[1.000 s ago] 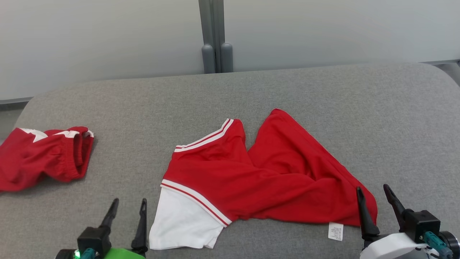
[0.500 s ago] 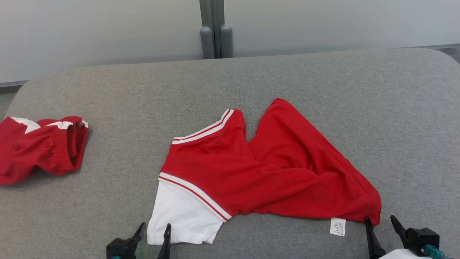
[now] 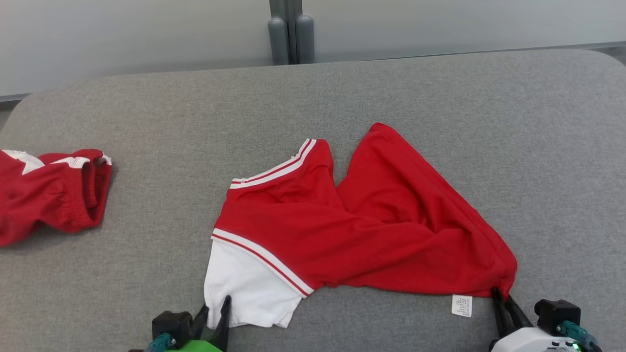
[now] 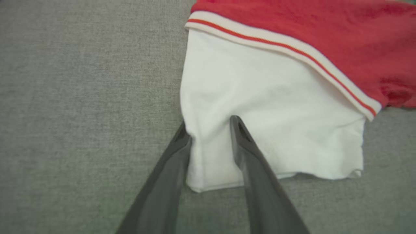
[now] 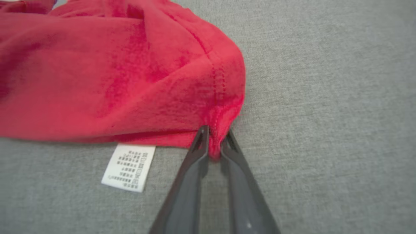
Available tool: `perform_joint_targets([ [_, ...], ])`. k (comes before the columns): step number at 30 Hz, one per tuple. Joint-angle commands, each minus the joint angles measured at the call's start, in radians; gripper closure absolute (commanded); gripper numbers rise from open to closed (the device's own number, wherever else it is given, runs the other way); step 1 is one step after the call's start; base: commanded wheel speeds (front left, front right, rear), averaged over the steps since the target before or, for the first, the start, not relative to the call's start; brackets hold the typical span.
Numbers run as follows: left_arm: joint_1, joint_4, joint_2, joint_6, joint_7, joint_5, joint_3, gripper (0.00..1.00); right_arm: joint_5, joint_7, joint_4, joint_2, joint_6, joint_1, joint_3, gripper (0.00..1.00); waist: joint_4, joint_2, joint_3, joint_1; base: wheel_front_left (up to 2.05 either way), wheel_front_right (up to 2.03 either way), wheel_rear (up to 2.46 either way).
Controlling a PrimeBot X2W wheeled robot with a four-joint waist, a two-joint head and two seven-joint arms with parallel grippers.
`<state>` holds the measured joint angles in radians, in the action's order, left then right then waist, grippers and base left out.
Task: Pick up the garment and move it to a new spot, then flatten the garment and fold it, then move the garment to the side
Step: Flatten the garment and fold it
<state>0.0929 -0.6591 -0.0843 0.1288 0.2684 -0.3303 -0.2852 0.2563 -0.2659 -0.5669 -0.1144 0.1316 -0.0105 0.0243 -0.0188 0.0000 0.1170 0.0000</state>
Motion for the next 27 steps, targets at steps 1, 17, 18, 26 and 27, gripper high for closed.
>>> perform_joint_targets([
  [1,0.001,-0.008,0.0,0.003,-0.007,-0.016,-0.011,1.0,0.015,0.003,-0.006,-0.001,-0.002,-0.006,0.007,1.0,0.0,0.0,0.002,0.0,0.0,0.0,0.0],
  [17,0.174,0.313,-0.104,0.003,-0.004,-0.045,0.0,1.0,0.062,0.001,0.3,-0.075,-0.002,-0.139,0.132,1.0,-0.011,0.0,0.032,0.0,0.0,0.0,0.0],
  [18,0.208,0.315,-0.119,0.003,-0.004,-0.049,-0.008,1.0,0.071,0.003,0.3,-0.083,-0.002,-0.169,0.141,1.0,-0.015,0.0,0.038,0.0,0.0,0.0,0.0],
  [26,0.626,0.278,-0.256,0.003,-0.073,-0.158,-0.161,1.0,0.137,0.075,0.27,-0.144,-0.002,-0.557,0.216,1.0,-0.04,0.0,0.156,0.0,0.0,0.0,0.0],
  [27,0.676,0.267,-0.273,0.003,-0.089,-0.171,-0.174,1.0,0.147,0.09,0.257,-0.144,-0.002,-0.608,0.223,1.0,-0.045,0.0,0.176,0.0,0.0,0.0,0.0],
])
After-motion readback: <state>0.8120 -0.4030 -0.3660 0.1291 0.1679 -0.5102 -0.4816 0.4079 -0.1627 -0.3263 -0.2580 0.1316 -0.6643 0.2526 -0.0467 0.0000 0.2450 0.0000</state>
